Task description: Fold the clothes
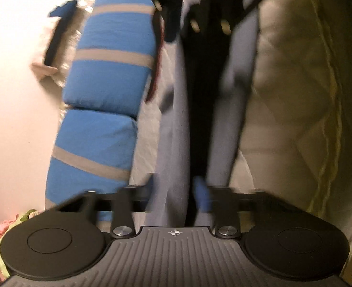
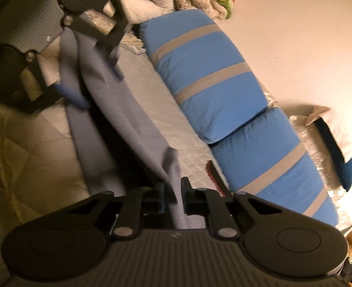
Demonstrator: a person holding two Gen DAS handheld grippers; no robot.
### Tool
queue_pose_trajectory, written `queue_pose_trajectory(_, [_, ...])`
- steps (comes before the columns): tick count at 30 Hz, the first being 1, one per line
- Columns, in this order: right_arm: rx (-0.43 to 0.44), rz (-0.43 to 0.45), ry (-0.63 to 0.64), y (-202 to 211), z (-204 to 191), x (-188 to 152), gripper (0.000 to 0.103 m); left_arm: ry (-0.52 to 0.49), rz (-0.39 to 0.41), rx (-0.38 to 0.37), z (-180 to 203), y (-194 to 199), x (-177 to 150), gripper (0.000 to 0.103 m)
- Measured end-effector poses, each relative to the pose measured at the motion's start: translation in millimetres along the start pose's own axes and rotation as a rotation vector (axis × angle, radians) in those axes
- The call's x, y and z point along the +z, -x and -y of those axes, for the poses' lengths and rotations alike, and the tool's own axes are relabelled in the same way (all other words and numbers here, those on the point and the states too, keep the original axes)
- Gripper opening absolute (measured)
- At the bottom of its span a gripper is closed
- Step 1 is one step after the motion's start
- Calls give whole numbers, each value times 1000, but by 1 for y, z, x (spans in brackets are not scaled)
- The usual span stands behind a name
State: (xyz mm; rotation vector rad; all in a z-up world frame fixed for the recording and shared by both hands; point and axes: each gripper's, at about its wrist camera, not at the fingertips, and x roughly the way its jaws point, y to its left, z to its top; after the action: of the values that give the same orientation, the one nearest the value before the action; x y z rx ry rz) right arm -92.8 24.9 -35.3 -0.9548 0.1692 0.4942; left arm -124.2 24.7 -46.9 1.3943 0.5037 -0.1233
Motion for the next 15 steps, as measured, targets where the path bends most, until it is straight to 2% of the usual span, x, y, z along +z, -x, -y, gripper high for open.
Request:
queue_pose_trajectory(2, [26, 2, 5, 2, -4, -1, 25, -18, -30, -32, -1, 1, -3, 3])
queue_pose_trajectory(6, [94, 4, 20, 6, -11, -4, 13, 4, -36, -51, -12, 9, -8, 3])
queue_pose_trajectory(15, [192, 11, 100, 12, -31, -7, 12, -38, -55, -143, -5, 13, -14, 2])
